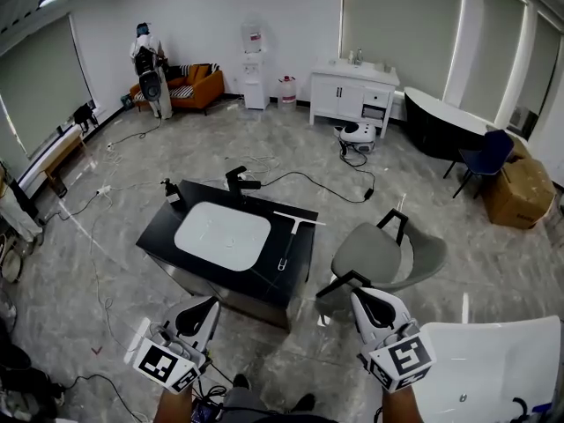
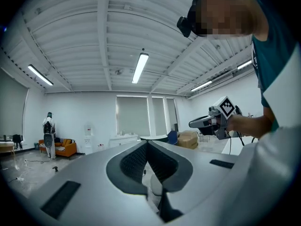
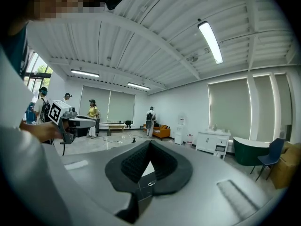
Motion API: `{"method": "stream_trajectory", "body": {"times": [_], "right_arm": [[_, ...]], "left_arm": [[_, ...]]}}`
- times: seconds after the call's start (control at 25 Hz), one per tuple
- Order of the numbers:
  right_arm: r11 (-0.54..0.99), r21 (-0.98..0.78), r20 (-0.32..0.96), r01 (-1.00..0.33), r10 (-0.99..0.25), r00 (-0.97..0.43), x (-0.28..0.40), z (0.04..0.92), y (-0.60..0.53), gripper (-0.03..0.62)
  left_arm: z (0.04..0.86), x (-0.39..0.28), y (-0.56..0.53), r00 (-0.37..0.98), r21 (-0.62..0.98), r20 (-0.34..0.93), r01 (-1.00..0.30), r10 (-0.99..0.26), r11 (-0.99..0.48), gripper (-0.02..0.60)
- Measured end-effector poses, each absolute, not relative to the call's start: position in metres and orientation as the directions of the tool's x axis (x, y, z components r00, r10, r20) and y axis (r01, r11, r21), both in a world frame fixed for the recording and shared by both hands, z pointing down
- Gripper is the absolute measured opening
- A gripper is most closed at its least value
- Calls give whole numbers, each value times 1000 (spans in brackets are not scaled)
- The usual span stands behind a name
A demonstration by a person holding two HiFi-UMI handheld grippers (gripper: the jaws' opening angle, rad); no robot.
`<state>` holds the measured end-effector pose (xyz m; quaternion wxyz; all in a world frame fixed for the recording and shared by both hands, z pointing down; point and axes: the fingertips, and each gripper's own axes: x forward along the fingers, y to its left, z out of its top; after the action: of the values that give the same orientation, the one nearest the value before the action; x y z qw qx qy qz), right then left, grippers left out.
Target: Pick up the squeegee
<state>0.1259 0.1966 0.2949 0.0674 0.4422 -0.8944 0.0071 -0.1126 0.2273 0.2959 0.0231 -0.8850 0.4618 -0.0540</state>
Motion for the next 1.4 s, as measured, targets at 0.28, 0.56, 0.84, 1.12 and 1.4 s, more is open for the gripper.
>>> {"method": "stream_trajectory", "body": {"times": [0.28, 0.56, 0.84, 1.12, 1.4], "right_arm": [[517, 66, 169, -853, -848, -501, 132, 309, 161, 9], [415, 86, 175, -906, -901, -396, 111, 293, 129, 9], [332, 83, 168, -940, -934, -315, 103, 291, 93, 9], [251, 103, 160, -963, -959, -233, 88, 281, 56, 9], [266, 112, 183, -958, -953, -243, 70, 292, 14, 9]], "left_arm": [[317, -111, 157, 657, -47, 67, -749, -751, -661, -6], [298, -130, 86, 745, -51, 30, -665, -666, -746, -6], [306, -135, 30, 799, -30, 52, -599, -600, -800, -6], [308, -147, -18, 843, -8, 36, -536, -536, -844, -6], [322, -163, -48, 847, 26, 26, -532, -532, -846, -6]]}}
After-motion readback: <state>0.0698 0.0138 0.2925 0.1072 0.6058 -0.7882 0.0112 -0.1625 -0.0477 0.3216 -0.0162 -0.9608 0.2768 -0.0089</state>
